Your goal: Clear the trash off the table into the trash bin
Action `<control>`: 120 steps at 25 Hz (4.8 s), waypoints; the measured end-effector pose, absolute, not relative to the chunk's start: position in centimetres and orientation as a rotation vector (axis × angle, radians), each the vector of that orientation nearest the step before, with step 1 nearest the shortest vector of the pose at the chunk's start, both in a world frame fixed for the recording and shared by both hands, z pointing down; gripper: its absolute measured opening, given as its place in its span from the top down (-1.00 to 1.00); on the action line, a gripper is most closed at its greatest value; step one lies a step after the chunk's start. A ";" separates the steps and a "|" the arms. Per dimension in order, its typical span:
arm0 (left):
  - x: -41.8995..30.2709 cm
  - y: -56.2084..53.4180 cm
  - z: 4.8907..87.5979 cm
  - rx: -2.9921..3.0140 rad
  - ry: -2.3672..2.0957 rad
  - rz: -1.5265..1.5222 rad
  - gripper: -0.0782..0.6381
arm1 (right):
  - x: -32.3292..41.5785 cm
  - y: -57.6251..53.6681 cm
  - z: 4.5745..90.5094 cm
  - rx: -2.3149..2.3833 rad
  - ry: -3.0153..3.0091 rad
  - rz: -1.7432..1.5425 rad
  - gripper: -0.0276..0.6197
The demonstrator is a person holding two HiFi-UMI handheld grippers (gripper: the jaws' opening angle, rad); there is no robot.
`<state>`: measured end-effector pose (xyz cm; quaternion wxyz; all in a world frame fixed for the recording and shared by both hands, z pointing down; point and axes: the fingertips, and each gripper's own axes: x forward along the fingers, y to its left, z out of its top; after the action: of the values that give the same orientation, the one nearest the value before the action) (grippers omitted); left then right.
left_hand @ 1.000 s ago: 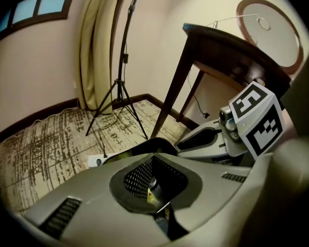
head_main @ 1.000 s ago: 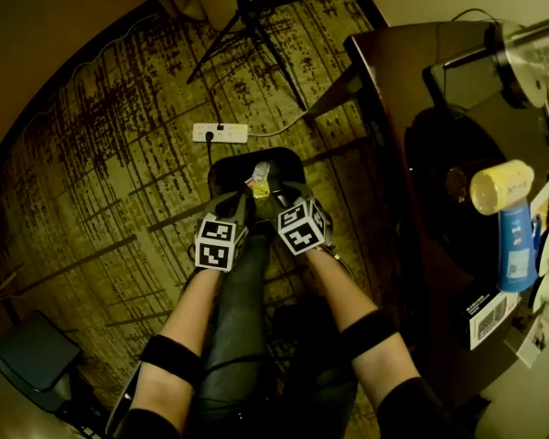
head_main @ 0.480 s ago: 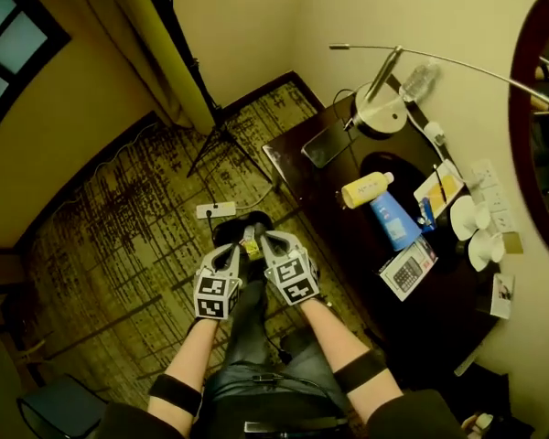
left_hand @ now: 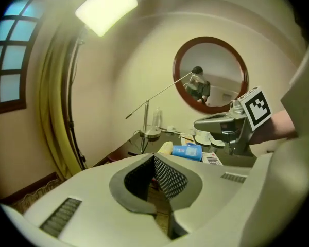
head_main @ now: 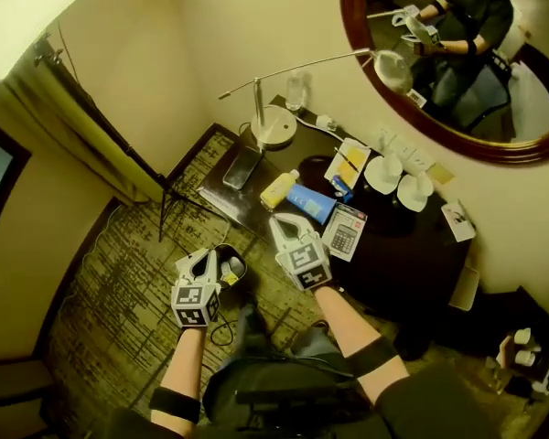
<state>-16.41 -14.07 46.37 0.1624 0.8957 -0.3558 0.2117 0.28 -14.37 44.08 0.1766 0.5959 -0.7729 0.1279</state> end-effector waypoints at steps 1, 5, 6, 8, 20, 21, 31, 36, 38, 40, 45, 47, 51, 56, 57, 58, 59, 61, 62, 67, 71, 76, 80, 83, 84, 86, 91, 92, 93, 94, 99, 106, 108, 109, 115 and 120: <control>-15.1 -13.8 45.7 2.583 -0.981 0.606 0.77 | 2.9 -13.4 43.1 1.754 -2.148 0.356 0.91; -8.9 -12.4 44.2 2.689 -0.802 0.619 0.77 | 13.7 -7.8 41.1 2.002 -1.942 0.367 0.91; -7.3 -12.1 44.1 2.714 -0.757 0.621 0.77 | 16.1 -6.1 41.1 2.060 -1.888 0.386 0.91; -4.0 -10.9 43.9 2.758 -0.661 0.631 0.77 | 20.1 -2.2 41.6 2.167 -1.782 0.445 0.91; 9.6 -1.9 44.0 2.888 -0.128 0.723 0.77 | 27.5 14.0 46.9 2.470 -1.416 0.670 0.91; 9.8 -1.6 44.1 2.894 -0.117 0.729 0.77 | 27.7 14.2 47.0 2.470 -1.415 0.664 0.91; 9.5 -1.2 45.1 2.940 -0.089 0.799 0.77 | 26.8 12.7 48.7 2.397 -1.485 0.741 0.91; 9.9 -2.8 45.8 3.013 -0.051 0.886 0.77 | 25.4 11.0 49.2 2.353 -1.547 0.759 0.91; 10.6 -4.0 46.5 3.036 -0.010 0.930 0.66 | 24.5 10.3 49.9 2.323 -1.572 0.772 0.91; 11.5 -5.5 47.3 3.058 0.042 0.990 0.52 | 23.5 9.5 50.6 2.295 -1.592 0.786 0.91; 14.1 -8.2 50.6 3.127 0.302 1.230 0.12 | 22.1 8.3 52.0 2.261 -1.619 0.815 0.91; 14.8 -8.7 53.0 3.139 0.457 1.374 -0.07 | 21.9 8.0 52.7 2.249 -1.625 0.830 0.91; 15.9 -9.4 57.1 3.160 0.809 1.645 -0.39 | 21.7 7.8 54.4 2.243 -1.618 0.862 0.91; 16.8 -10.6 61.3 3.140 1.177 1.950 -0.59 | 21.7 8.3 56.5 2.237 -1.584 0.899 0.91; 16.8 -10.8 62.0 3.118 1.215 1.997 -0.60 | 21.7 8.5 56.9 2.238 -1.579 0.908 0.91; 16.8 -11.1 62.8 3.094 1.249 2.042 -0.60 | 21.7 8.7 57.3 2.238 -1.575 0.918 0.91; 16.8 -11.3 63.8 3.071 1.283 2.084 -0.60 | 21.6 8.9 57.6 2.239 -1.572 0.927 0.91; 17.0 -11.9 65.5 3.052 1.345 2.145 -0.60 | 21.7 9.2 58.2 2.242 -1.565 0.939 0.91; 17.2 -12.0 66.2 3.052 1.369 2.156 -0.61 | 21.6 9.3 58.4 2.245 -1.562 0.944 0.91; 18.0 -11.7 67.9 3.029 1.380 2.150 -0.61 | 21.5 9.5 58.9 2.257 -1.549 0.949 0.91; 18.4 -11.8 68.6 3.039 1.333 2.146 -0.61 | 21.6 9.5 58.9 2.257 -1.541 0.945 0.91; 18.6 -12.0 68.7 3.074 1.262 2.130 -0.28 | 21.6 9.8 58.8 2.256 -1.532 0.935 0.91; 18.8 -12.1 67.9 3.112 1.176 2.096 -0.24 | 21.4 9.8 59.0 2.250 -1.532 0.943 0.91; 18.7 -12.4 66.8 3.130 1.126 2.077 -0.24 | 21.2 9.8 59.0 2.247 -1.539 0.951 0.91; 18.7 -12.6 66.3 3.135 1.114 2.072 -0.24 | 21.2 9.7 58.9 2.248 -1.544 0.952 0.91; 18.6 -12.6 65.2 3.150 1.086 2.051 -0.24 | 21.1 9.5 58.6 2.248 -1.554 0.946 0.91; 18.4 -12.1 61.0 3.224 0.919 1.878 -0.24 | 21.5 8.7 56.9 2.241 -1.590 0.899 0.91; 18.3 -12.0 59.9 3.238 0.865 1.827 -0.24 | 21.5 8.5 56.5 2.239 -1.599 0.884 0.91; 18.2 -11.8 58.9 3.245 0.810 1.774 -0.24 | 21.6 8.2 56.0 2.236 -1.609 0.873 0.91; 18.0 -11.5 57.8 3.244 0.756 1.718 -0.24 | 21.7 8.0 55.6 2.230 -1.619 0.863 0.91; 16.6 -9.9 52.7 3.215 0.476 1.407 -0.23 | 21.7 6.5 53.4 2.206 -1.683 0.805 0.91; 13.7 -7.3 45.0 3.061 0.167 0.813 -0.23 | 21.7 5.6 49.0 2.229 -1.785 0.696 0.91; 12.5 -6.8 44.0 3.026 0.076 0.678 -0.23 | 21.7 5.7 47.9 2.237 -1.816 0.664 0.91; 12.0 -6.5 43.7 3.016 0.035 0.635 -0.23 | 21.7 5.8 47.4 2.243 -1.828 0.650 0.91; 10.7 -4.5 43.9 3.010 -0.088 0.583 -0.23 | 22.3 6.6 46.6 2.241 -1.850 0.628 0.91; 9.8 -4.6 44.1 3.019 -0.179 0.594 -0.23 | 21.4 5.5 46.5 2.185 -1.900 0.624 0.91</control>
<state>9.79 -4.59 44.15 0.0298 0.9791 -0.0580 0.1926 21.39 5.55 46.46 0.0895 0.7346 -0.6390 0.2098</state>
